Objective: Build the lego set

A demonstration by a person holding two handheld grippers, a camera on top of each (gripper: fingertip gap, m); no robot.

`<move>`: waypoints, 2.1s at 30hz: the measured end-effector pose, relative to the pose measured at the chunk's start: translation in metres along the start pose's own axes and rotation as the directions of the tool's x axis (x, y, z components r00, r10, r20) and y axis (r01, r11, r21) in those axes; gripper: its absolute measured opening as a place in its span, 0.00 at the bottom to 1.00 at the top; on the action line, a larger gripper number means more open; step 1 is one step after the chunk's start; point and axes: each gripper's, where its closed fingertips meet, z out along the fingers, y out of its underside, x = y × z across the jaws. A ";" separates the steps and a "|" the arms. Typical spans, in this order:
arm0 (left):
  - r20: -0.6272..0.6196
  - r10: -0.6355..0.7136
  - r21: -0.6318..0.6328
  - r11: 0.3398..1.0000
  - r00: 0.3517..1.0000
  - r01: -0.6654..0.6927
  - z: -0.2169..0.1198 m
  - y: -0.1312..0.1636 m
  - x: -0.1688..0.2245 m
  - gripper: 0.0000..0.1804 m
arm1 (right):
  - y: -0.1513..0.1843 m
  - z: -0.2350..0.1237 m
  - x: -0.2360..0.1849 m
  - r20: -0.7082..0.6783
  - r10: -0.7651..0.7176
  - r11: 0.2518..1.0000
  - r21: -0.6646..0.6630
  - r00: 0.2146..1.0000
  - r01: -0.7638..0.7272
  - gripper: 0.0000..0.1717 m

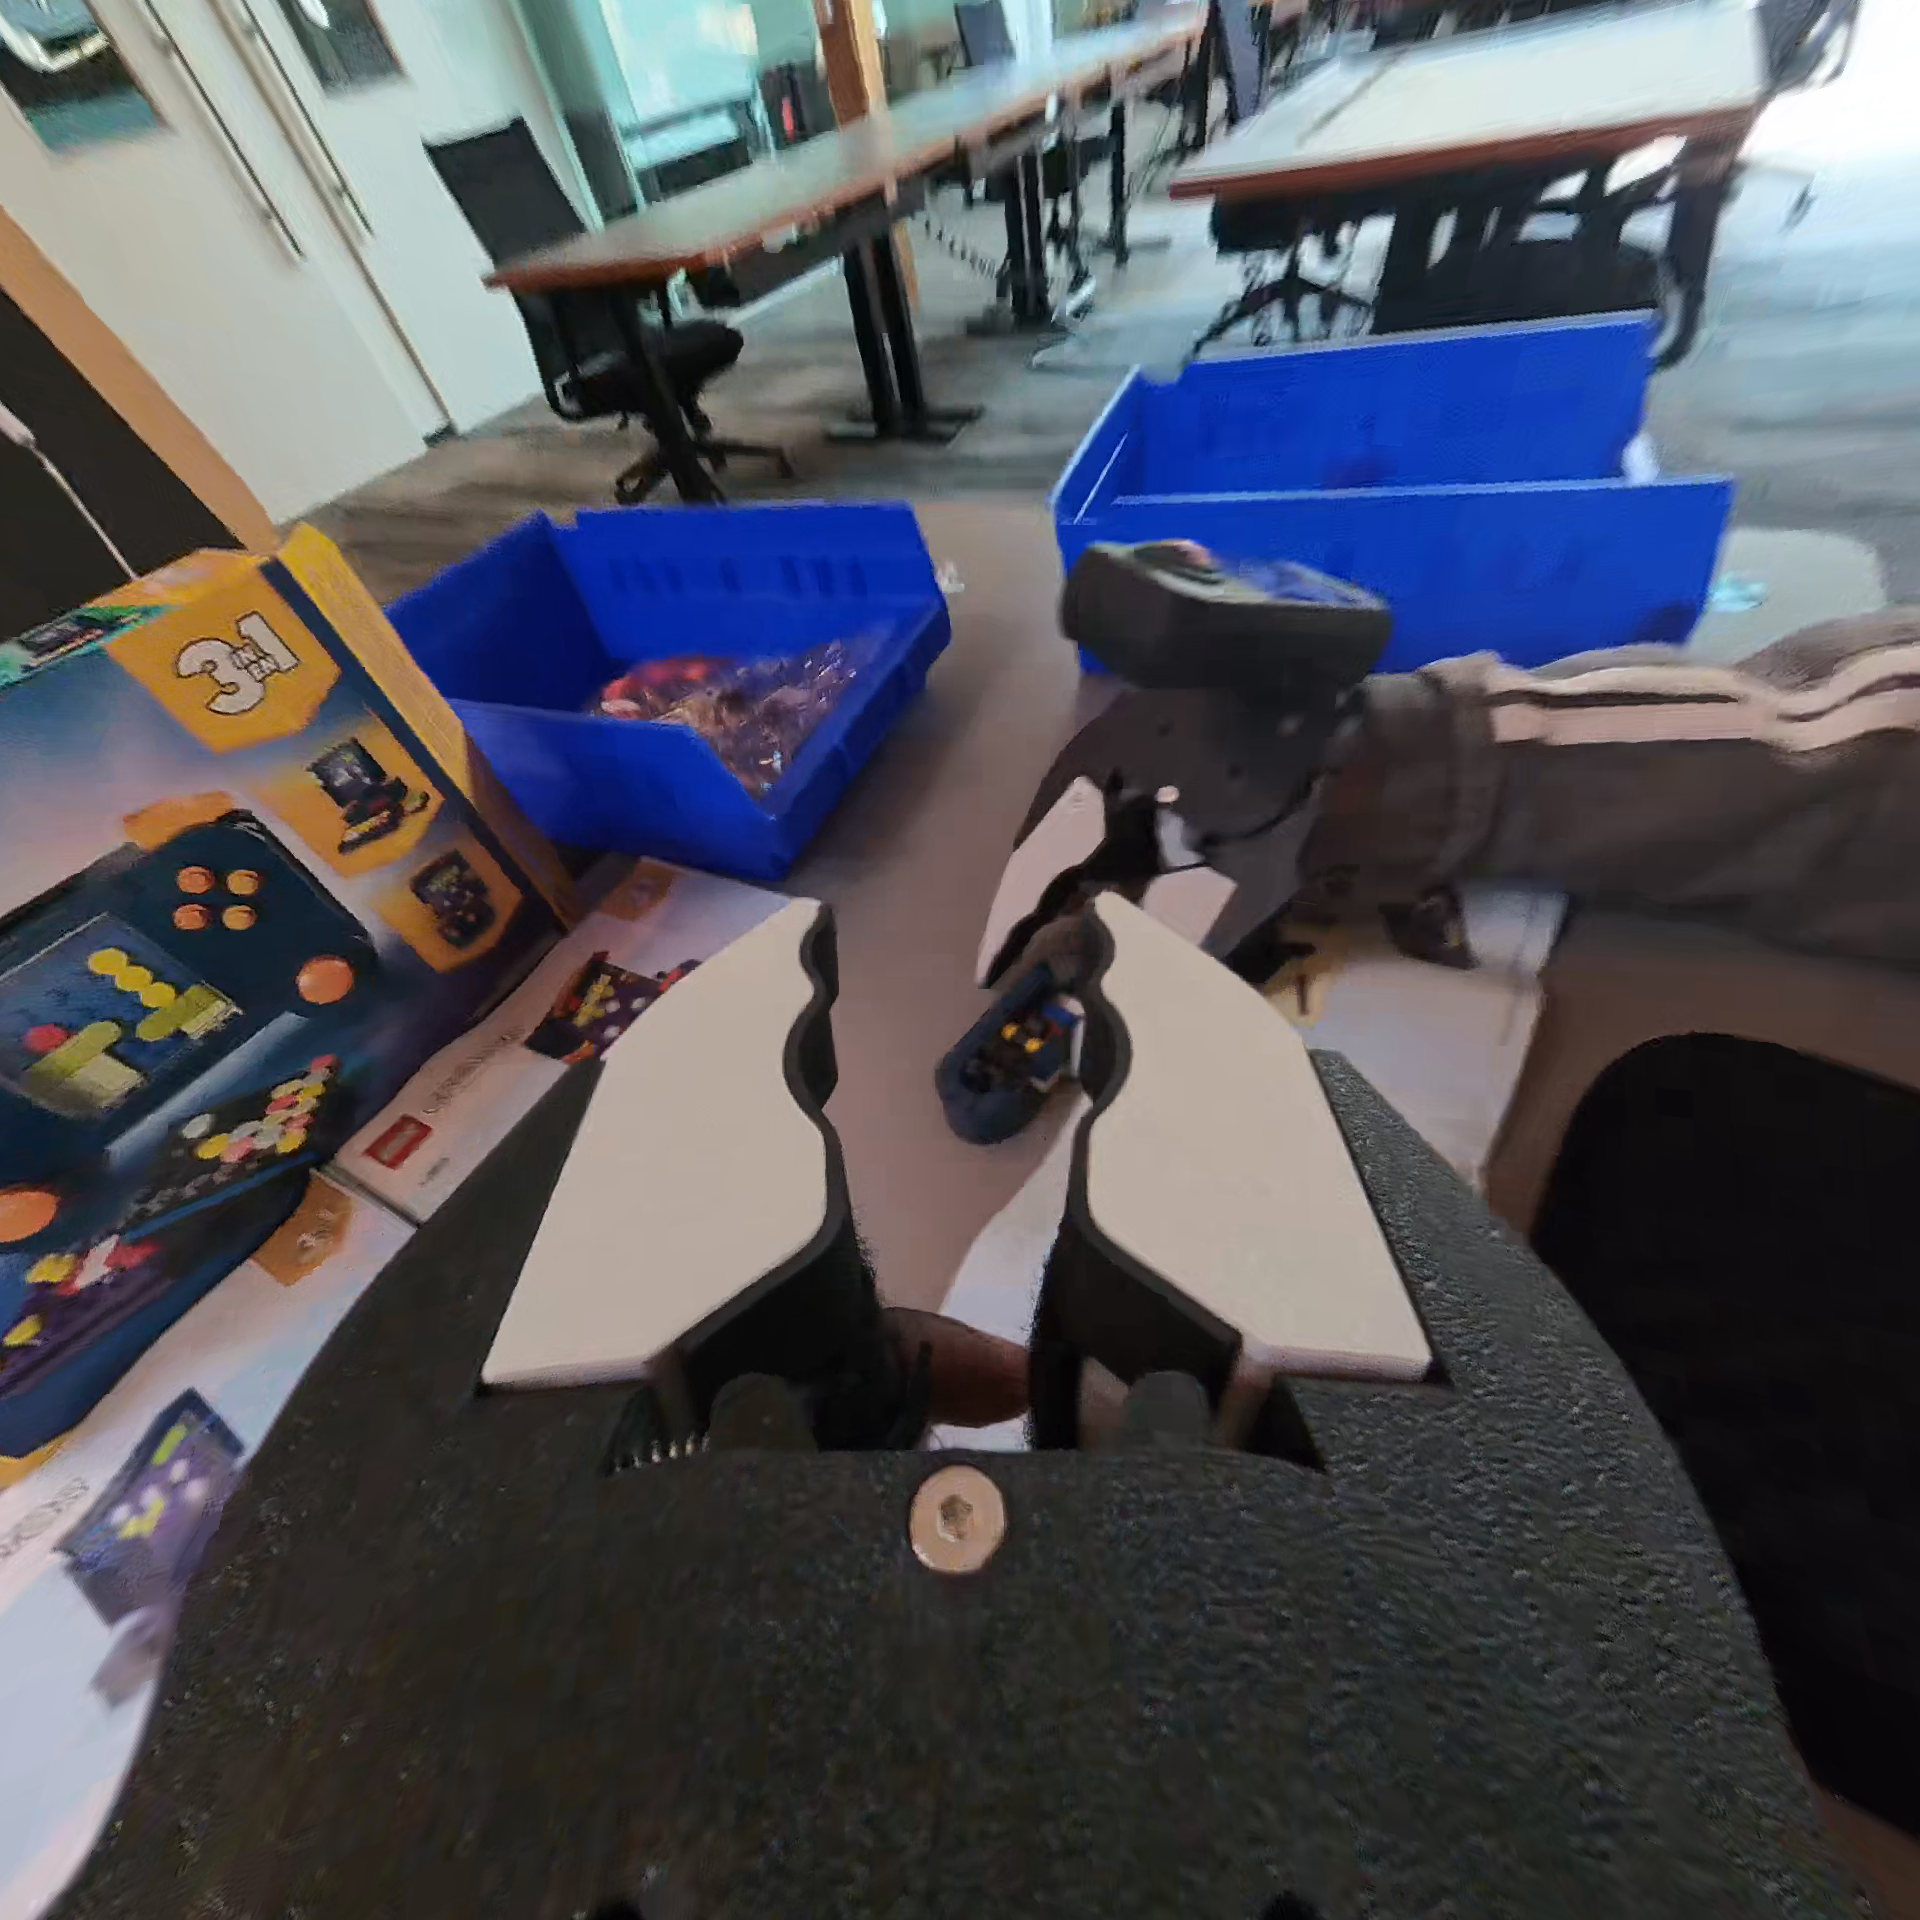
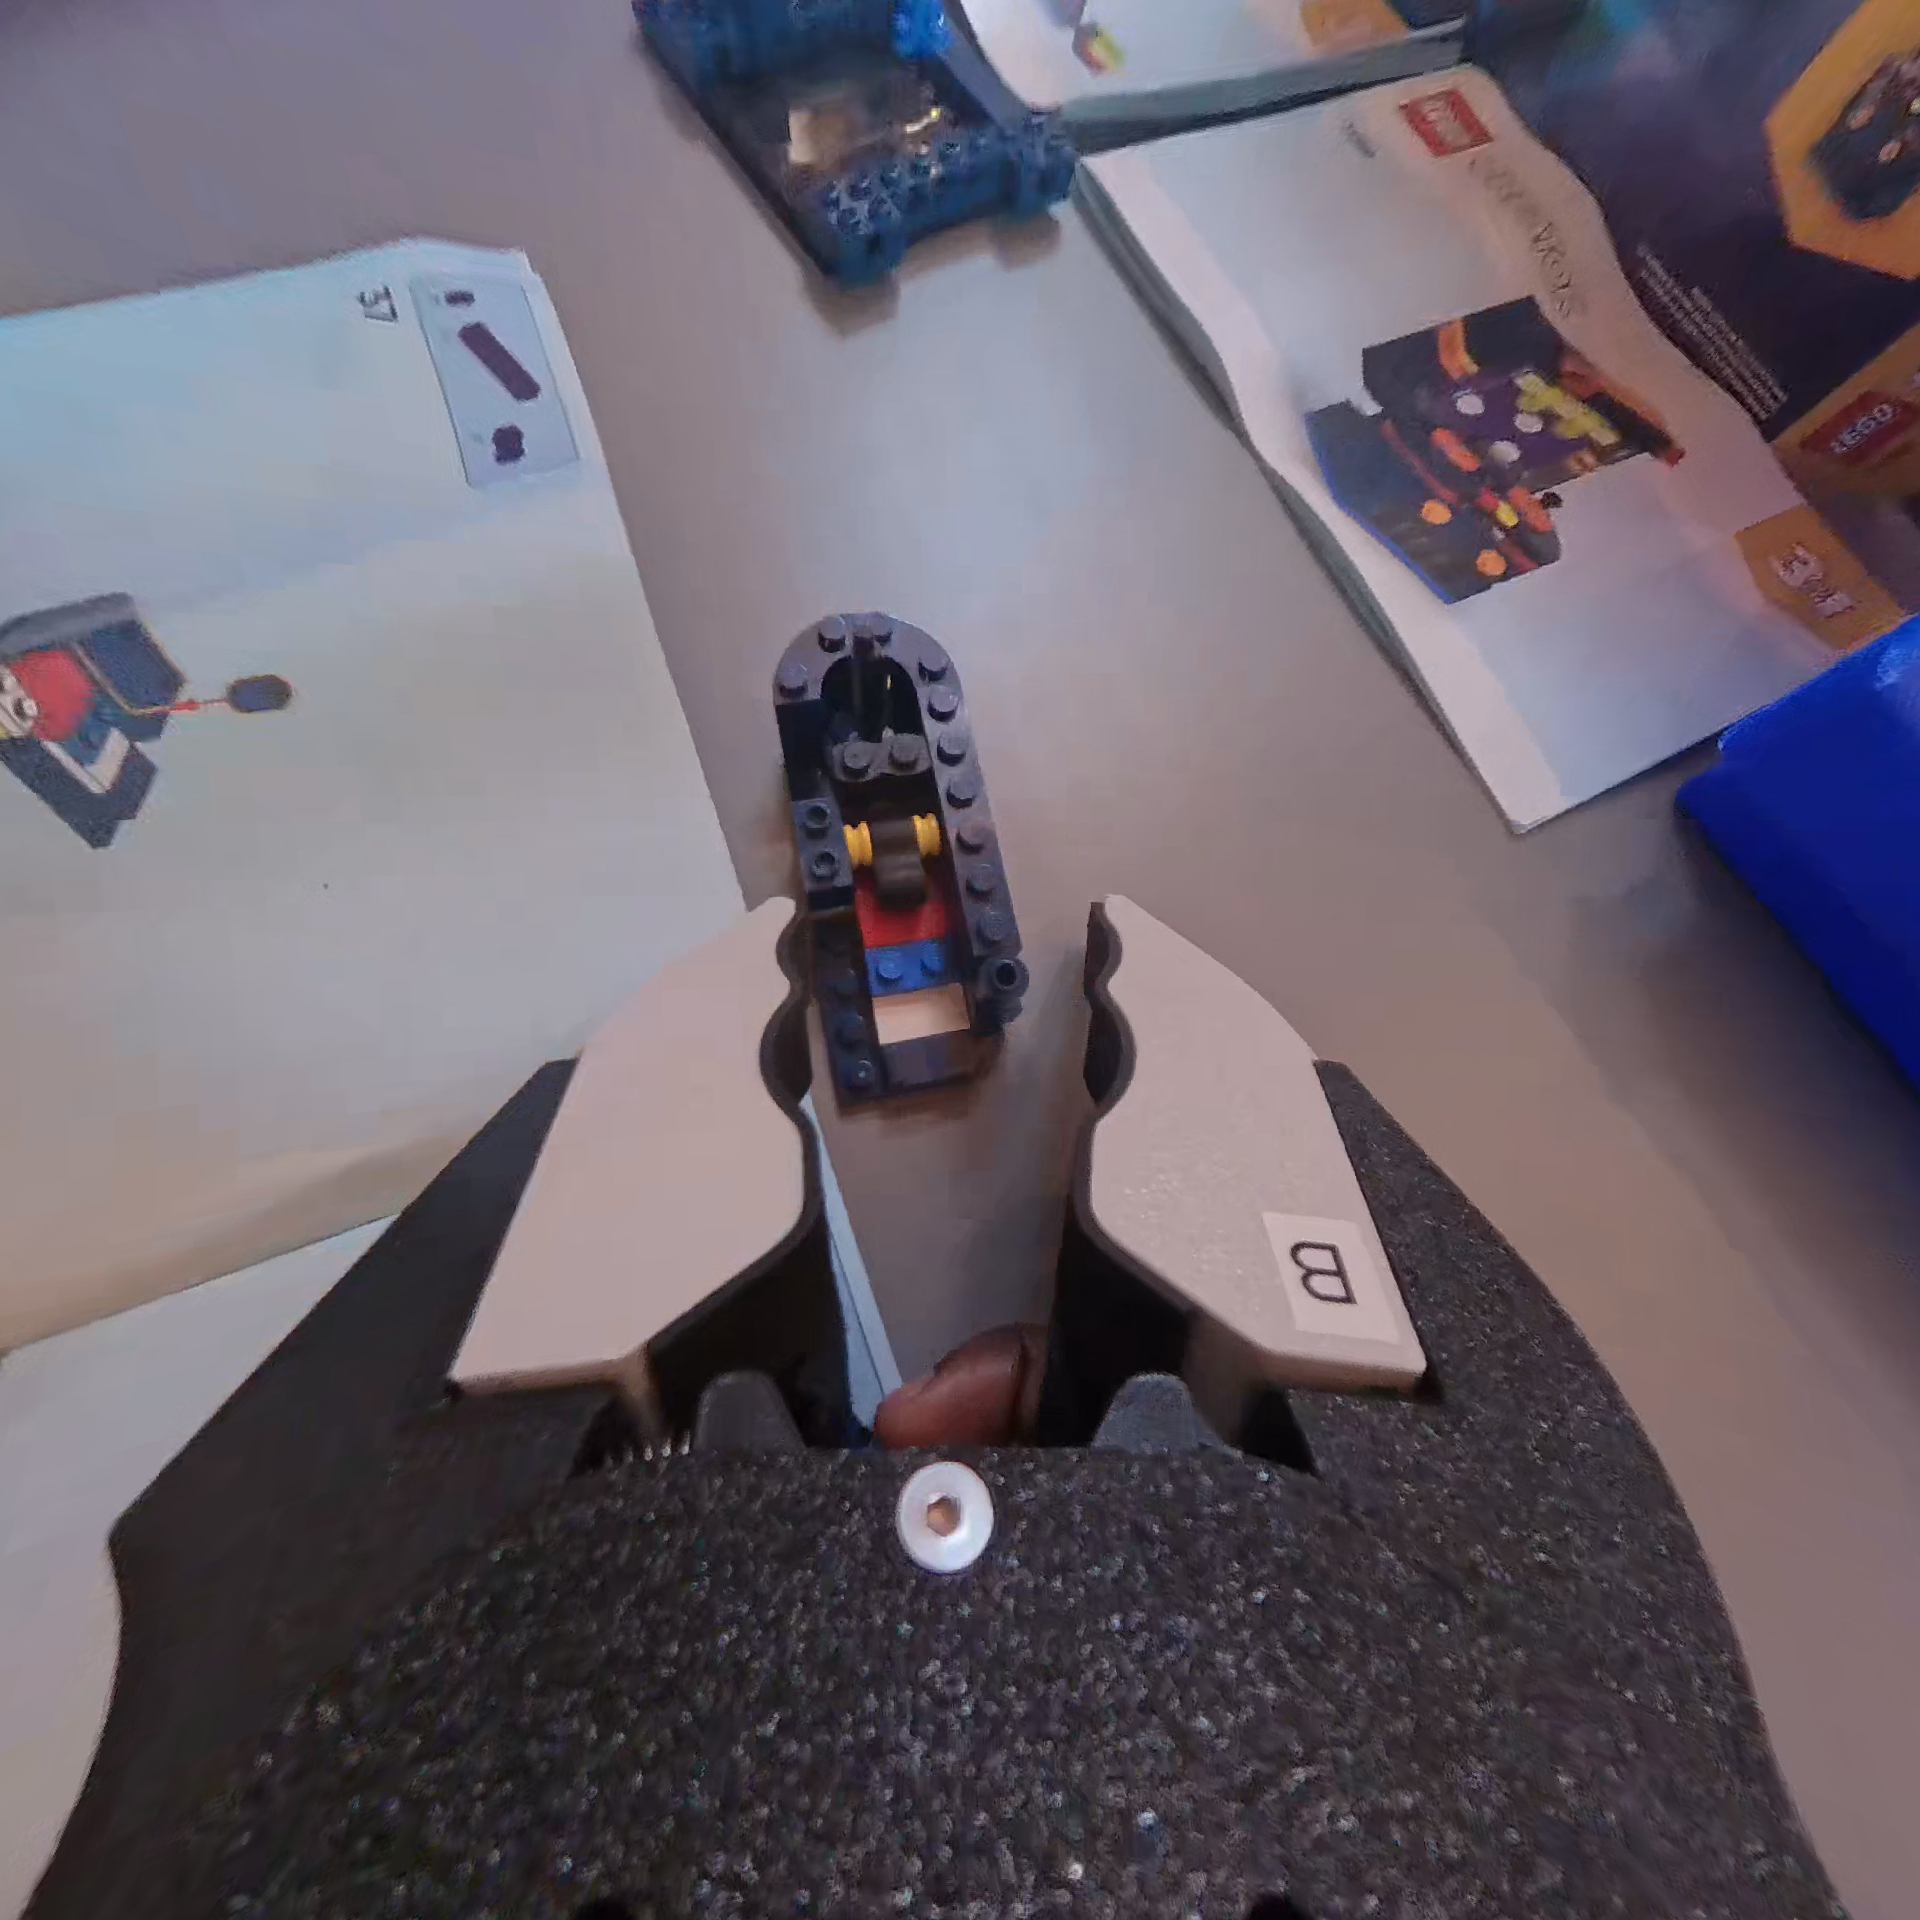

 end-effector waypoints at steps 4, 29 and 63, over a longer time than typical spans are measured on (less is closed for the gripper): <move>-0.143 -0.099 -0.039 0.995 0.985 0.095 -0.020 0.041 0.051 0.22 | 0.003 -0.002 0.039 -0.223 -0.002 0.999 -0.039 0.975 -0.007 0.23; -0.362 -0.009 -0.339 0.933 0.932 -0.122 0.083 0.118 0.131 0.27 | 0.110 -0.127 -0.037 -0.375 0.406 0.883 -0.072 0.833 -0.463 0.23; -0.208 0.249 0.010 0.967 0.946 -0.253 0.001 0.076 0.034 0.05 | -0.020 -0.120 -0.071 -0.100 -0.093 0.936 0.331 0.991 0.121 0.00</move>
